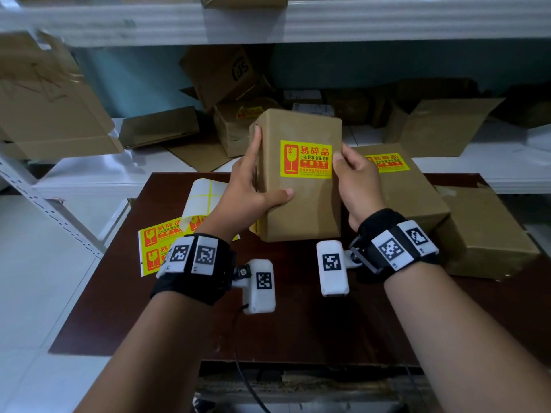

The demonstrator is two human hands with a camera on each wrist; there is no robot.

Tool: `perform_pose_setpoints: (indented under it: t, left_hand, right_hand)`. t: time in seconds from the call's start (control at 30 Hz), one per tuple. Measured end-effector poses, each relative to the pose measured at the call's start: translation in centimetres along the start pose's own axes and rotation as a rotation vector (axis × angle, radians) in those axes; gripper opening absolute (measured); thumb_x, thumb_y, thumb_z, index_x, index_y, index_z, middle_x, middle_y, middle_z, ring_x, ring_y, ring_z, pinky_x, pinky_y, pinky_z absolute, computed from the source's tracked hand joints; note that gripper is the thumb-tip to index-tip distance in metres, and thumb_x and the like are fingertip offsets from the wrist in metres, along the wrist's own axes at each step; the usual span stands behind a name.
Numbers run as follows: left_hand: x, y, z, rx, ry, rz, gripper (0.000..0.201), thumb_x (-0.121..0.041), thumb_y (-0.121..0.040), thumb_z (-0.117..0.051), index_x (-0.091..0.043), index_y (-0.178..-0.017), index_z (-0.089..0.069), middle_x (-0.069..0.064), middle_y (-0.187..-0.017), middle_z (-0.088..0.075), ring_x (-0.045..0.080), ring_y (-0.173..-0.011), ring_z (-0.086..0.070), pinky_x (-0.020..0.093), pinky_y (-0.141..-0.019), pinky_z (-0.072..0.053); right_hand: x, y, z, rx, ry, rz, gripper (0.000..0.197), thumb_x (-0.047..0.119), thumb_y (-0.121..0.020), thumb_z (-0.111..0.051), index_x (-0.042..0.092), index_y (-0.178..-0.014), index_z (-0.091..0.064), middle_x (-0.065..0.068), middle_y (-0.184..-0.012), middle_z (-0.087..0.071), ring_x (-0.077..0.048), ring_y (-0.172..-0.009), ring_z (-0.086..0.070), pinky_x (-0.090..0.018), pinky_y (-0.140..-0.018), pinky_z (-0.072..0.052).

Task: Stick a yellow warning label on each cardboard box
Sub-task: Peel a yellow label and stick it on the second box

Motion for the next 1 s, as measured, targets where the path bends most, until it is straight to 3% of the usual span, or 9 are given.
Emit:
perform_pose_setpoints:
  t: [0.13, 0.23, 0.37, 0.5, 0.6, 0.67, 0.8, 0.9, 1.0]
  left_hand:
    - [-0.5, 0.3, -0.6, -0.024, -0.086, -0.061, 0.116, -0.039, -0.072, -0.084, -0.051, -0.154, -0.004, 0.002, -0.158, -0.023, 0.015, -0.147, -0.023, 0.041, -0.119, -0.028]
    - [-1.3, 0.6, -1.1, -0.041, -0.086, -0.106, 0.116, -0.036, -0.071, -0.084, -0.05, -0.154, -0.004, 0.008, -0.16, -0.017, 0.016, -0.151, -0.013, 0.032, -0.118, -0.023]
    - [-1.4, 0.8, -1.1, -0.038, -0.079, -0.109, 0.115, -0.038, -0.07, -0.083, -0.053, -0.152, -0.003, 0.008, -0.161, -0.014, 0.019, -0.152, -0.011, 0.042, -0.121, -0.024]
    - [-1.0, 0.7, -0.7, -0.034, -0.062, -0.098, 0.114, -0.03, -0.075, -0.083, -0.046, -0.156, -0.004, 0.0, -0.159, -0.022, 0.013, -0.147, -0.024, 0.038, -0.119, -0.028]
    - [-0.6, 0.7, -0.6, -0.026, -0.03, -0.075, 0.113, -0.034, -0.074, -0.082, -0.049, -0.154, -0.005, -0.006, -0.158, -0.024, 0.014, -0.144, -0.03, 0.048, -0.116, -0.034]
    - [-0.4, 0.8, -0.6, -0.027, -0.016, -0.065, 0.113, -0.036, -0.073, -0.081, -0.051, -0.154, -0.004, -0.008, -0.157, -0.024, 0.016, -0.144, -0.031, 0.051, -0.114, -0.036]
    - [-0.9, 0.8, -0.6, -0.044, -0.025, -0.083, 0.113, -0.031, -0.075, -0.083, -0.049, -0.155, -0.004, -0.005, -0.158, -0.022, 0.016, -0.145, -0.027, 0.042, -0.117, -0.032]
    - [-1.5, 0.9, -0.9, -0.071, -0.086, -0.119, 0.115, -0.031, -0.073, -0.084, -0.048, -0.154, -0.004, 0.006, -0.161, -0.015, 0.017, -0.151, -0.014, 0.036, -0.119, -0.024]
    - [-1.8, 1.1, -1.5, -0.052, -0.131, -0.129, 0.116, -0.031, -0.073, -0.084, -0.052, -0.152, -0.002, 0.009, -0.163, -0.009, 0.019, -0.153, -0.007, 0.04, -0.121, -0.021]
  right_hand:
    - [1.1, 1.0, -1.0, -0.007, 0.027, -0.031, 0.054, 0.063, -0.078, -0.072, 0.029, -0.12, -0.065, 0.015, -0.109, -0.073, -0.002, -0.103, -0.067, -0.037, -0.098, -0.054]
    - [1.6, 1.4, -1.1, -0.075, 0.034, -0.02, 0.068, 0.059, -0.068, -0.083, 0.027, -0.121, -0.056, 0.015, -0.107, -0.07, 0.0, -0.099, -0.066, -0.031, -0.091, -0.054]
    - [1.5, 1.3, -0.2, -0.156, 0.008, -0.032, 0.062, 0.056, -0.059, -0.087, 0.027, -0.107, -0.06, 0.01, -0.1, -0.075, -0.005, -0.092, -0.071, -0.038, -0.088, -0.059]
    - [1.0, 0.9, 0.5, -0.166, -0.043, -0.028, 0.035, 0.033, -0.08, -0.083, 0.016, -0.107, -0.069, 0.004, -0.095, -0.078, -0.01, -0.09, -0.074, -0.041, -0.089, -0.06]
    - [1.0, 0.7, 1.0, -0.147, -0.094, -0.023, 0.005, 0.019, -0.093, -0.071, 0.017, -0.097, -0.073, 0.005, -0.09, -0.077, -0.004, -0.084, -0.073, -0.029, -0.084, -0.06]
    - [0.6, 0.4, 1.4, -0.168, -0.113, -0.055, 0.015, 0.018, -0.097, -0.066, 0.014, -0.11, -0.073, 0.009, -0.094, -0.075, 0.001, -0.087, -0.069, -0.021, -0.085, -0.055]
    - [1.2, 0.5, 1.6, -0.201, -0.029, -0.052, 0.029, 0.035, -0.099, -0.061, 0.019, -0.121, -0.071, 0.012, -0.105, -0.073, -0.002, -0.101, -0.066, -0.029, -0.097, -0.053]
    - [2.2, 1.4, -0.2, -0.112, 0.015, -0.03, 0.044, 0.056, -0.081, -0.074, 0.03, -0.114, -0.063, 0.015, -0.106, -0.071, 0.0, -0.099, -0.066, -0.027, -0.088, -0.053]
    - [2.0, 1.7, -0.7, -0.139, -0.009, -0.026, 0.066, 0.057, -0.063, -0.086, 0.029, -0.114, -0.055, 0.011, -0.108, -0.071, -0.002, -0.099, -0.067, -0.029, -0.088, -0.055]
Point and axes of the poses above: each hand's wrist, its own y-axis away from the middle knuckle, its own z-axis out of the back of the hand, x = y × z, the point moved 8 cm from there along -y, towards the middle knuckle
